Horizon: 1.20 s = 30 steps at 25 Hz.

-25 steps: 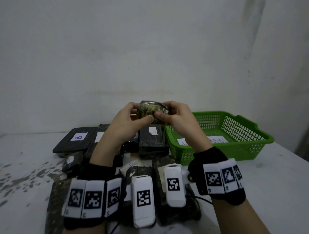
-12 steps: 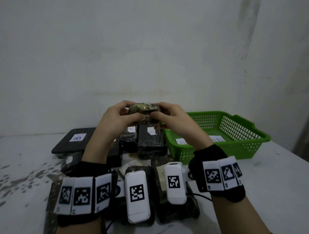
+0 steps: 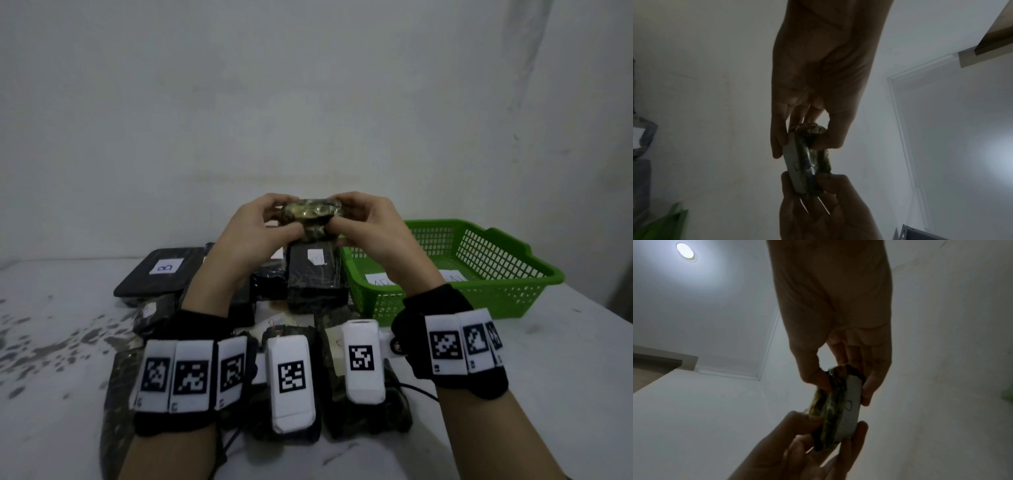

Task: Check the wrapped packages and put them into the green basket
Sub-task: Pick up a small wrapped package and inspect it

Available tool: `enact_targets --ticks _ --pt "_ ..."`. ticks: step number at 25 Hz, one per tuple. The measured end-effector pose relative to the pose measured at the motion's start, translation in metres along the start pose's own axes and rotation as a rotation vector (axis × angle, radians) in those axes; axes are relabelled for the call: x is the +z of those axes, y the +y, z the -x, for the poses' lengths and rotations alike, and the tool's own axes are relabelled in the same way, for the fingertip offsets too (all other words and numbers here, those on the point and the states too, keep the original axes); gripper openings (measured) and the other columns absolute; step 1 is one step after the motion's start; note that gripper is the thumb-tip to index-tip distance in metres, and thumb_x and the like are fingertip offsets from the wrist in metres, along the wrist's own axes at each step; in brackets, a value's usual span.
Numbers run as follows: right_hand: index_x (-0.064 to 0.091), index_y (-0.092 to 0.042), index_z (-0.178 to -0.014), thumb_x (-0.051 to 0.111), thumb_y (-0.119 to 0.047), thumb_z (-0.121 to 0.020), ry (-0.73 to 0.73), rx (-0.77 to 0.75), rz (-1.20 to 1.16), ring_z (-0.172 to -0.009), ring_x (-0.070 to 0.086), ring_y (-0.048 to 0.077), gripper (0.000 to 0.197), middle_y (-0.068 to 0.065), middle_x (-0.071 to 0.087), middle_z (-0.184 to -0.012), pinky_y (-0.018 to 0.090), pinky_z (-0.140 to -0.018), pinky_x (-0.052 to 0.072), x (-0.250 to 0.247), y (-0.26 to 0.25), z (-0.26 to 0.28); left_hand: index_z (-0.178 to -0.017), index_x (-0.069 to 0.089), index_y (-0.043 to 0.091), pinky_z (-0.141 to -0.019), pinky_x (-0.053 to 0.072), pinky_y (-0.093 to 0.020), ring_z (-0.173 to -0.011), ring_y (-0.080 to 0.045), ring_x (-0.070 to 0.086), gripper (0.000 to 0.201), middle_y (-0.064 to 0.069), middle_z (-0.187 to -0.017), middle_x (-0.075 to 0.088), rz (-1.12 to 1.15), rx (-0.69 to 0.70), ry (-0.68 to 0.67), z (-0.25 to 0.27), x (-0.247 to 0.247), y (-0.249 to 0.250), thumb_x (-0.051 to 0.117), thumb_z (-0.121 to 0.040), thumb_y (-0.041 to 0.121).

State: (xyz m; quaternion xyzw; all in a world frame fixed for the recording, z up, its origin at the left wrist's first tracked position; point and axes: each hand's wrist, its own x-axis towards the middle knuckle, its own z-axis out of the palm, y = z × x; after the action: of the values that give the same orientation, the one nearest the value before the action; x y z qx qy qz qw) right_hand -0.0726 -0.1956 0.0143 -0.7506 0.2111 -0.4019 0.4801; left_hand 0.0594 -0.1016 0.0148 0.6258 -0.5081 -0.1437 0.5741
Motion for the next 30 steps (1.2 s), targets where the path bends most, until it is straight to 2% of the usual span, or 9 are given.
enact_targets --ticks 5,8,12,14,17,21,23,26,30 --pt "0.063 -0.014 -0.093 0.065 0.004 -0.079 -0.024 0.014 -0.055 -0.082 0.065 0.022 0.023 0.013 0.068 -0.089 0.037 -0.078 0.056 0.008 0.000 0.002 -0.098 0.060 0.022 -0.087 0.051 -0.034 -0.088 -0.019 0.063 0.029 -0.005 -0.094 0.068 -0.018 -0.001 0.044 0.001 -0.006 -0.003 0.061 -0.080 0.000" --pt "0.063 -0.012 -0.092 0.070 0.004 -0.074 -0.016 0.009 -0.058 -0.077 0.067 0.023 0.025 0.014 0.069 -0.088 0.030 -0.071 0.057 0.007 -0.001 0.001 -0.113 0.055 0.017 -0.084 0.050 -0.032 -0.087 -0.018 0.063 0.037 -0.006 -0.099 0.066 0.008 -0.045 0.025 -0.001 -0.010 -0.004 0.060 -0.081 -0.002" --pt "0.056 -0.007 -0.093 0.081 -0.012 -0.066 0.083 -0.028 0.018 -0.070 0.061 0.014 0.037 0.000 0.058 -0.077 0.031 -0.065 0.060 0.008 0.001 0.000 -0.130 0.040 0.006 -0.086 0.054 -0.024 -0.099 -0.019 0.062 0.053 -0.011 -0.115 0.059 0.204 -0.136 -0.072 0.002 -0.006 -0.001 0.063 -0.083 0.016" --pt "0.054 -0.008 -0.096 0.082 -0.013 -0.065 0.043 -0.022 0.053 -0.071 0.060 0.013 0.042 -0.001 0.054 -0.078 0.034 -0.068 0.060 0.007 0.001 -0.001 -0.130 0.042 0.005 -0.084 0.053 -0.019 -0.096 -0.012 0.062 0.060 -0.005 -0.108 0.061 0.256 -0.132 -0.111 0.004 -0.006 0.001 0.063 -0.078 0.026" --pt "0.058 -0.015 -0.094 0.075 -0.006 -0.071 -0.092 -0.002 -0.041 -0.081 0.063 0.016 0.031 0.001 0.059 -0.084 0.035 -0.078 0.059 0.004 -0.001 0.001 -0.122 0.049 0.012 -0.087 0.051 -0.026 -0.092 -0.012 0.064 0.068 -0.001 -0.099 0.066 0.200 -0.107 -0.099 0.003 -0.010 -0.001 0.079 -0.064 0.032" --pt "0.061 -0.017 -0.091 0.070 -0.018 -0.073 -0.122 -0.034 -0.156 -0.087 0.064 0.011 0.021 0.002 0.064 -0.094 0.028 -0.080 0.057 -0.002 -0.004 0.003 -0.109 0.055 0.012 -0.074 0.055 -0.017 -0.084 -0.015 0.066 0.044 -0.008 -0.097 0.067 0.266 -0.082 -0.087 0.004 -0.009 0.002 0.070 -0.069 0.020" --pt "0.058 -0.014 -0.093 0.067 -0.025 -0.069 -0.162 0.002 -0.247 -0.090 0.065 0.012 0.028 0.003 0.066 -0.097 0.032 -0.085 0.056 -0.005 -0.004 0.004 -0.106 0.056 0.014 -0.069 0.054 -0.014 -0.080 -0.013 0.067 0.034 -0.007 -0.095 0.067 0.260 -0.051 -0.085 0.004 -0.008 0.004 0.067 -0.074 0.015" --pt "0.055 -0.015 -0.104 0.070 -0.013 -0.075 -0.204 0.032 -0.384 -0.085 0.068 0.015 0.033 0.002 0.071 -0.089 0.043 -0.091 0.053 -0.005 -0.004 0.003 -0.104 0.057 0.016 -0.064 0.051 -0.011 -0.070 -0.003 0.067 0.029 -0.003 -0.091 0.067 0.238 -0.028 -0.091 0.005 -0.007 0.004 0.067 -0.077 0.011" --pt "0.061 -0.017 -0.102 0.057 -0.001 -0.086 -0.165 -0.010 -0.314 -0.082 0.066 0.018 0.022 0.004 0.069 -0.087 0.046 -0.090 0.053 0.004 -0.004 0.004 -0.098 0.057 0.017 -0.061 0.052 -0.011 -0.064 -0.002 0.066 0.023 -0.002 -0.086 0.067 0.208 -0.040 -0.083 0.003 -0.005 0.004 0.066 -0.079 0.007"
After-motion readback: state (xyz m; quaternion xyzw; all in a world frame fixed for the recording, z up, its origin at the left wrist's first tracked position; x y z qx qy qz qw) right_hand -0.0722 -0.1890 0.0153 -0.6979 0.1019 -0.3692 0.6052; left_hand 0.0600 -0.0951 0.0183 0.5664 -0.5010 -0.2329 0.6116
